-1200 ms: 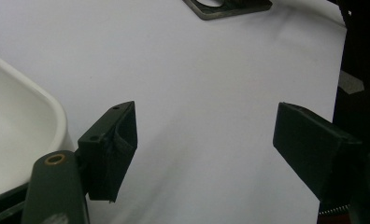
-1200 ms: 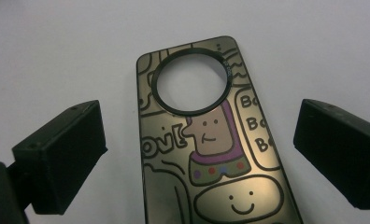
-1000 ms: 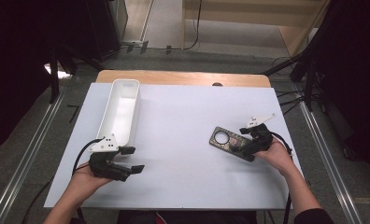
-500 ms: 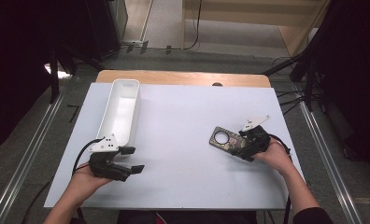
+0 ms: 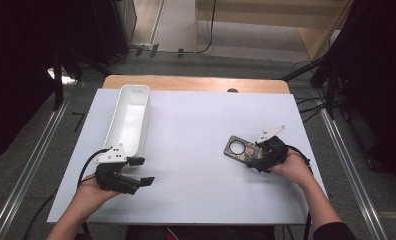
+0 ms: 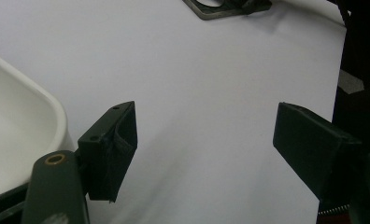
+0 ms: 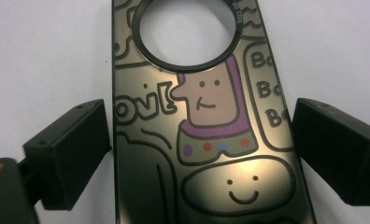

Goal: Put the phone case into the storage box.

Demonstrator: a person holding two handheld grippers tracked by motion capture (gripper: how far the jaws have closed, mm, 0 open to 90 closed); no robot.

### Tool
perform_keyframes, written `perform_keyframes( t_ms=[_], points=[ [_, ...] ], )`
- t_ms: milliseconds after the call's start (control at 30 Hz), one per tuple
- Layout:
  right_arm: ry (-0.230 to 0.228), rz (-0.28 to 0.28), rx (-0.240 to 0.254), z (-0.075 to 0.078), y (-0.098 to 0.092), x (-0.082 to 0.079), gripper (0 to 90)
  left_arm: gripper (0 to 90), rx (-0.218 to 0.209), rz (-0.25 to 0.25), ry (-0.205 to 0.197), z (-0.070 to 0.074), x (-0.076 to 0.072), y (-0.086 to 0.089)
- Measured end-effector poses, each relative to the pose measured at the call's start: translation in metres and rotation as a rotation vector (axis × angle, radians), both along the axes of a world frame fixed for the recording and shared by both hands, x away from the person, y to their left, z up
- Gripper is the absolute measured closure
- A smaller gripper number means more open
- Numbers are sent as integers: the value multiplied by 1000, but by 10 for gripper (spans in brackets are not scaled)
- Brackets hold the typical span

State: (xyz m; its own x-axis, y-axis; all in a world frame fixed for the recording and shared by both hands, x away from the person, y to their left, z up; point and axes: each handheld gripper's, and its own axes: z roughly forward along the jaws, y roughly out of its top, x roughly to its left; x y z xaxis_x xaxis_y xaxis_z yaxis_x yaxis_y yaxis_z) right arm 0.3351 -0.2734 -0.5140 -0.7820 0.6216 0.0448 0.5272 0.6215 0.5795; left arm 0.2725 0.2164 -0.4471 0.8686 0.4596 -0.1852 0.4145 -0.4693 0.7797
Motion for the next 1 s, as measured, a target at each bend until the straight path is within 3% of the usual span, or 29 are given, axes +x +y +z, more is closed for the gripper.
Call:
perform_keyframes(
  t_ms=[267, 1000],
  points=[
    [-20, 5, -29, -1, 3, -2, 55, 220, 2, -1, 1, 0, 0, 0],
    [-39, 28, -10, -2, -1, -2, 93, 220, -2, -2, -1, 1, 0, 0]
  ],
)
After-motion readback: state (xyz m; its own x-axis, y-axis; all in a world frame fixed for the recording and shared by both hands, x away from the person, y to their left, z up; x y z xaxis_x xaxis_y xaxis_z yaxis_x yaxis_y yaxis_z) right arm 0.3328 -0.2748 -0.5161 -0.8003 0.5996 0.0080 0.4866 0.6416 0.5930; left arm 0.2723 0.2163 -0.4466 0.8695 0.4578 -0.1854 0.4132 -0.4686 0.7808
